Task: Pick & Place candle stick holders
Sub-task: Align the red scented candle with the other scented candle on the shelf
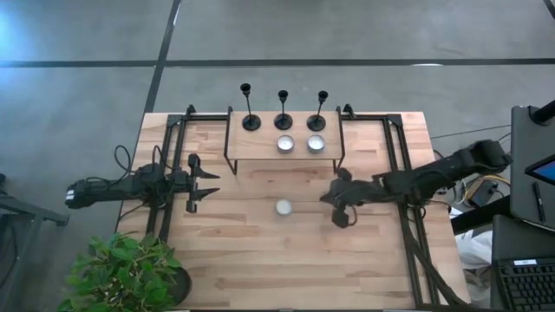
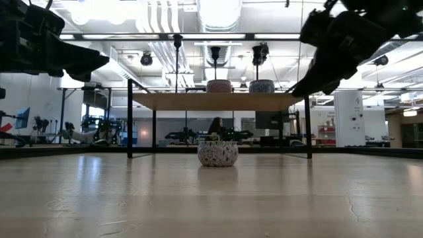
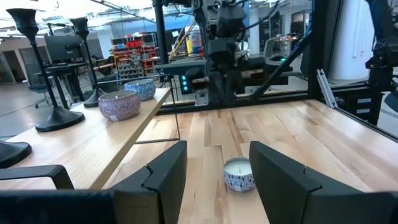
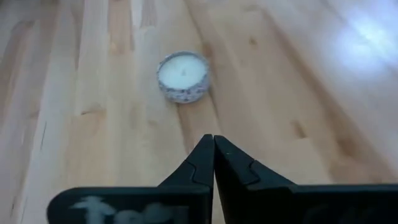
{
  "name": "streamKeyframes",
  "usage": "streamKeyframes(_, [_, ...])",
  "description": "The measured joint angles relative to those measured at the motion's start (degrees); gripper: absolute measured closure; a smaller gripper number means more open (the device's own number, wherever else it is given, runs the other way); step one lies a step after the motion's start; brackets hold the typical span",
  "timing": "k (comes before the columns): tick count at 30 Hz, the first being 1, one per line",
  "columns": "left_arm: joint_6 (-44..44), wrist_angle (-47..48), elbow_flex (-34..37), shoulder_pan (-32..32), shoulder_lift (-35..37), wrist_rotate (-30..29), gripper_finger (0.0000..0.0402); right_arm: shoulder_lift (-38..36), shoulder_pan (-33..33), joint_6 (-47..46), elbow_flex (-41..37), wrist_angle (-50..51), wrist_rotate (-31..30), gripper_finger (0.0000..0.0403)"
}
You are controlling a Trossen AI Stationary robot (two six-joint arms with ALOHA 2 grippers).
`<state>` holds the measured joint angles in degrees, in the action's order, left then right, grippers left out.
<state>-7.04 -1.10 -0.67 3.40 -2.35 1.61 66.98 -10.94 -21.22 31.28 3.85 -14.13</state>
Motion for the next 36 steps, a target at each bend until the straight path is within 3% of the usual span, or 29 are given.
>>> streamKeyframes(7, [0.0,0.0,0.0,0.0,0.0,0.0,0.022,-11.6,4.3,2.2,-7.6,-0.4,0.2,0.0395])
streamKeyframes(21, [0.0,-0.1,0.0,0.0,0.0,0.0,0.022,-30.9,6.0,2.3,-25.7,-11.9,0.7,0.0395])
streamKeyframes(26, [0.0,-0.1,0.0,0.0,0.0,0.0,0.022,-36.5,6.0,6.7,-29.5,-13.7,0.1,0.0395])
streamKeyframes(32, [0.0,-0.1,0.0,0.0,0.0,0.0,0.022,-41.3,6.0,9.4,-30.8,-11.4,-6.8,0.0395])
streamKeyframes(36, [0.0,-0.1,0.0,0.0,0.0,0.0,0.022,-44.8,7.6,11.2,-30.8,-10.2,-7.9,0.0395])
